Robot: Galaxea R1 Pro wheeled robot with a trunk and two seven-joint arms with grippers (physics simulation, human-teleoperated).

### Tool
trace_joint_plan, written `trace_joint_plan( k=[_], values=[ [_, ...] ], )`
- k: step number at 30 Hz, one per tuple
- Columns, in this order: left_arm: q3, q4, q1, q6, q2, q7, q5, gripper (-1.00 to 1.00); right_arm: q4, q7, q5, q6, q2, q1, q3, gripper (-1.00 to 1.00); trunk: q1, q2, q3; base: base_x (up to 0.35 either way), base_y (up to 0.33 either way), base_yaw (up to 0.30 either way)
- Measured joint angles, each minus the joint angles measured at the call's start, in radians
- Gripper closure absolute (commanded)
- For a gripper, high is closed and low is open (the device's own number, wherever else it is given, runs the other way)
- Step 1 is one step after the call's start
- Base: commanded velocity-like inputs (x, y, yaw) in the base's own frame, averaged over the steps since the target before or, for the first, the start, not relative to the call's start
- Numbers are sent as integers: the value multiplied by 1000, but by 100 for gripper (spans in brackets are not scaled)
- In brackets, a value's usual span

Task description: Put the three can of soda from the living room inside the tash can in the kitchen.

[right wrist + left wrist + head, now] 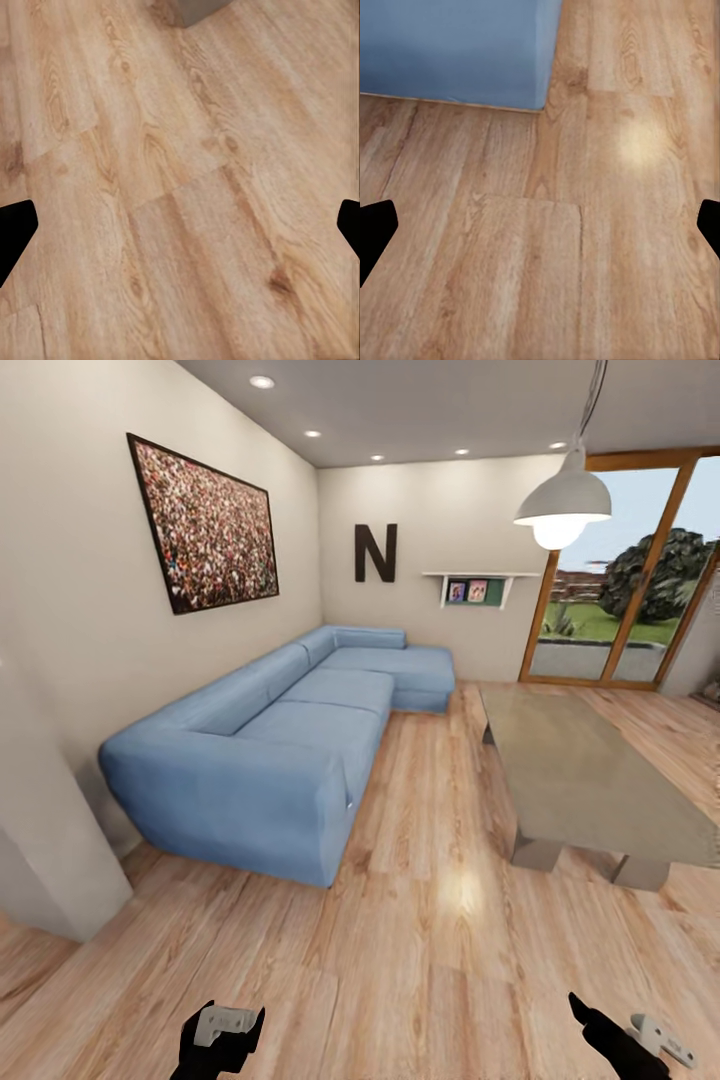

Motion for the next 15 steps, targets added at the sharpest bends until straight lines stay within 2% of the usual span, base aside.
trace_joint_plan(
  k=[15],
  values=[
    [0, 0, 0, 0, 0, 0, 0, -100, 0, 0, 0, -3, -2, 1, -2, -100, 0, 0, -14, 0, 0, -195]
  ],
)
